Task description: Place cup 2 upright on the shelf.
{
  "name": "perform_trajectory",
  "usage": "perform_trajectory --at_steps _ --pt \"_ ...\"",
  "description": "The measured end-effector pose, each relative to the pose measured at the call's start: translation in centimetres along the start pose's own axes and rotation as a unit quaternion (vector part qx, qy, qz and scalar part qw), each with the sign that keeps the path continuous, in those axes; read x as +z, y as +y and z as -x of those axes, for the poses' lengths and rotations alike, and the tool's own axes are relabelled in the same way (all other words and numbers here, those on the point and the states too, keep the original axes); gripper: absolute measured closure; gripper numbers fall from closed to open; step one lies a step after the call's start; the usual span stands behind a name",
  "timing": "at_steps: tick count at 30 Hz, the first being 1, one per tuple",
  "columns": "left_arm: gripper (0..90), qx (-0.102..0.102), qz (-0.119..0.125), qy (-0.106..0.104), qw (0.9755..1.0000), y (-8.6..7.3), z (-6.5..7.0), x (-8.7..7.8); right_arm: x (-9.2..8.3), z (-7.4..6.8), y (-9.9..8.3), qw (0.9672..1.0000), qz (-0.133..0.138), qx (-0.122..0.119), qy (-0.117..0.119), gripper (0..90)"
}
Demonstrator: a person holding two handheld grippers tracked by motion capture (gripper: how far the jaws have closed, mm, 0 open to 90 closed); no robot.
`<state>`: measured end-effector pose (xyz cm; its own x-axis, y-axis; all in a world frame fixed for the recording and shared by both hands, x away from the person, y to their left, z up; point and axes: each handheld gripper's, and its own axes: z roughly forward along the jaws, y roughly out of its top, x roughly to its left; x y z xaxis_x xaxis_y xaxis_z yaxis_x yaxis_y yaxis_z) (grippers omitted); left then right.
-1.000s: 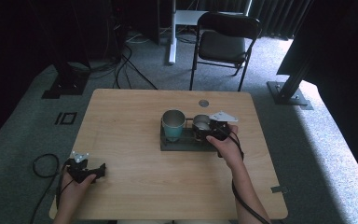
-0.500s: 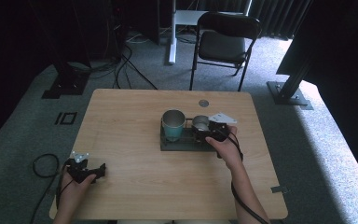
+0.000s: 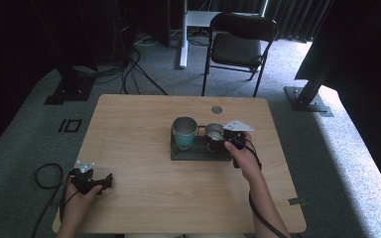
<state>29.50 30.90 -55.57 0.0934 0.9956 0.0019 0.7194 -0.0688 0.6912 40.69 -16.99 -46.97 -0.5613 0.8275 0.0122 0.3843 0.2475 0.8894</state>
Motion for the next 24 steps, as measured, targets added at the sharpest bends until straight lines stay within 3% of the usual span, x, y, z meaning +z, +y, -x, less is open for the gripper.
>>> perform_trajectory --at_steps 24 --pt "2.6 0.0 0.0 0.0 1.0 0.0 0.0 0.0 -0.79 0.04 -0.33 1.0 -0.001 -0.001 0.001 12.2"
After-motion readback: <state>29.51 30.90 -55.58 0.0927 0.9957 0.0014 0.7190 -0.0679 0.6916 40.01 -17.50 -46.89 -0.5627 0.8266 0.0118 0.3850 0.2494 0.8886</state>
